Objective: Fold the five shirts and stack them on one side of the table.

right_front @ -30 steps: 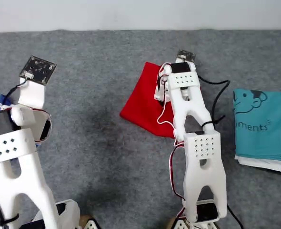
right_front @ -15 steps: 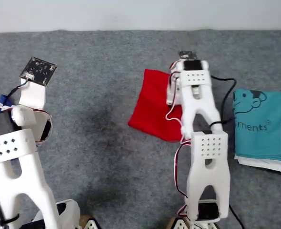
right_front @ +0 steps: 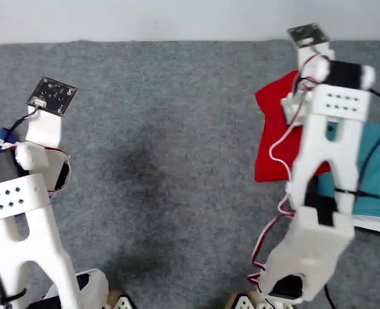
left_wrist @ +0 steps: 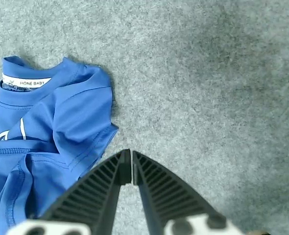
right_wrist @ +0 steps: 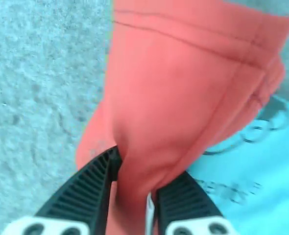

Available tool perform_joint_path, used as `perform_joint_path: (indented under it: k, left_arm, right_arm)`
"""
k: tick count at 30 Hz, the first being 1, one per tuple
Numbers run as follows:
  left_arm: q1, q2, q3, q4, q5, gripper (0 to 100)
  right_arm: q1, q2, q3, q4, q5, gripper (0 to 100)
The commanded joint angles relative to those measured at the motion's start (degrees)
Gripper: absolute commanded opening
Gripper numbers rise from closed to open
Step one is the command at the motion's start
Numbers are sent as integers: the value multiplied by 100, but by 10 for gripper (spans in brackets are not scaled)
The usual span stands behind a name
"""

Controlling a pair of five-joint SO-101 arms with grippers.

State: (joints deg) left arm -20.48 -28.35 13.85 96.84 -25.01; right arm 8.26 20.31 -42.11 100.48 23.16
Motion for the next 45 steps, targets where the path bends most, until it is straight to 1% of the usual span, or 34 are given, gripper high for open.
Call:
perform_joint_path:
  k: [1, 4, 10, 14, 19, 23, 29, 32, 36, 37, 45]
  left_arm:
    - [-26, -193, -57, -9, -9, 15]
    - [-26, -193, -57, -9, -9, 15]
    - [-26, -193, -75, -9, -35, 15]
    - [-26, -193, -75, -9, -26, 15]
    - [-26, -193, -84, 18, -26, 15]
    - [-18, -193, -207, 26, -26, 15]
    - [0, -193, -215, 18, -35, 15]
    - [9, -193, -215, 26, -26, 15]
    - [9, -193, -215, 26, -26, 15]
    - [9, -193, -215, 35, -26, 15]
    - [9, -193, -215, 35, -44, 15]
  right_arm:
    - [356, -866, 79, 251, 343, 9]
    - [629, -1191, 281, 251, 659, 9]
    - [1402, -1516, 352, 242, 1495, 9]
    - [1798, -1314, 352, 233, 1793, 9]
    - [2176, -655, 352, 207, 2180, 9]
    - [2440, -66, 334, -215, 2426, 9]
    - [2879, 470, 325, -1042, 3015, 16]
    - [3037, 655, 325, -1402, 3051, 72]
    - [3187, 620, 316, -1552, 3042, 230]
    - [3222, 532, 316, -1552, 3033, 257]
    - [3196, -295, 343, -1121, 3007, 266]
